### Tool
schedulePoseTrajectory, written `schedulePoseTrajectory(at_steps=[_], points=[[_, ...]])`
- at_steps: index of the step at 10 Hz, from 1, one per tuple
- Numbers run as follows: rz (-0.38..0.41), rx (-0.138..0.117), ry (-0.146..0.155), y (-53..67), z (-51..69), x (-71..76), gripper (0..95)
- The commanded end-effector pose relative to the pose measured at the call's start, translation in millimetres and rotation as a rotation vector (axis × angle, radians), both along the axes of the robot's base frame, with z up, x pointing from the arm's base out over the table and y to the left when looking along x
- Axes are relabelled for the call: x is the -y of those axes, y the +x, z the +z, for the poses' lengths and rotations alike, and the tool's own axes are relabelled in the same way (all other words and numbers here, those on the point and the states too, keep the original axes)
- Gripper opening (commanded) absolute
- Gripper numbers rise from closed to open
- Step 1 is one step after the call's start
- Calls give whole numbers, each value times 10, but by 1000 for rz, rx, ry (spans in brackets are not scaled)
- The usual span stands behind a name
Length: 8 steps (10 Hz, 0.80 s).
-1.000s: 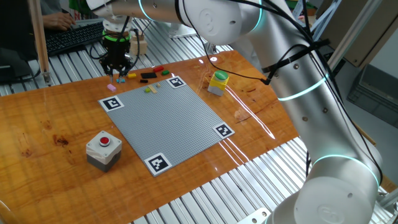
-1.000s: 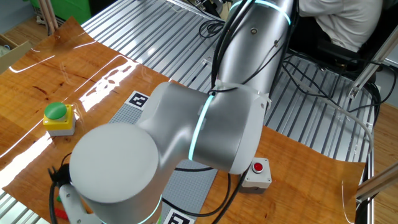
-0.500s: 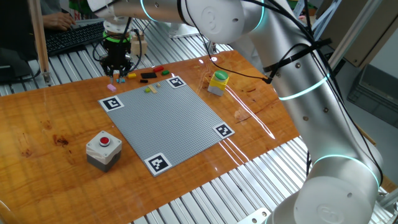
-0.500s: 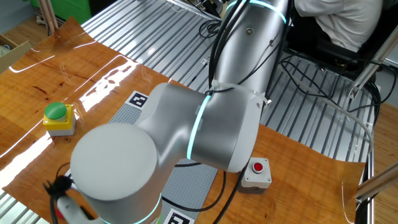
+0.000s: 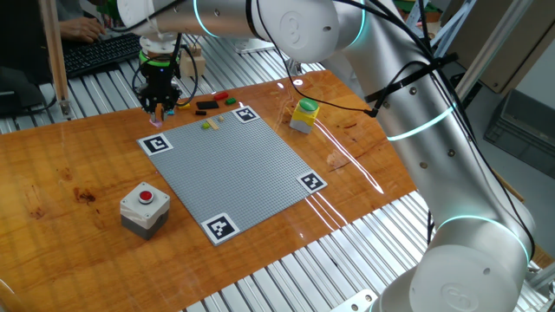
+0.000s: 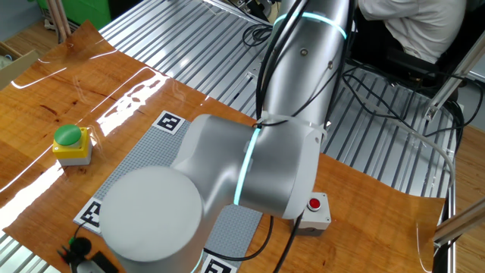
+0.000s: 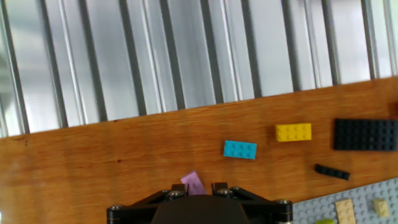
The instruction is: Build with small Lego blocks
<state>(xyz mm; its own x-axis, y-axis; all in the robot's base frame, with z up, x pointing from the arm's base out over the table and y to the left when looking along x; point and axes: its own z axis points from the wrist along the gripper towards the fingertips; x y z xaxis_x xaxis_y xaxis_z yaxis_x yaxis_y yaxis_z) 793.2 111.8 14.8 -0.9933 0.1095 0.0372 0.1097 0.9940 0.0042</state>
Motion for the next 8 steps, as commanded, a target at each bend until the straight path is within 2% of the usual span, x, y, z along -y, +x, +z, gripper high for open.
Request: schedulePoseTrajectory(at_steps=[1,4,8], points=[[15,-4,-7,-13,24,-17,190],[24,4,-9,-16,-37,-36,190],[36,3,-11,-15,-49,-34,190]])
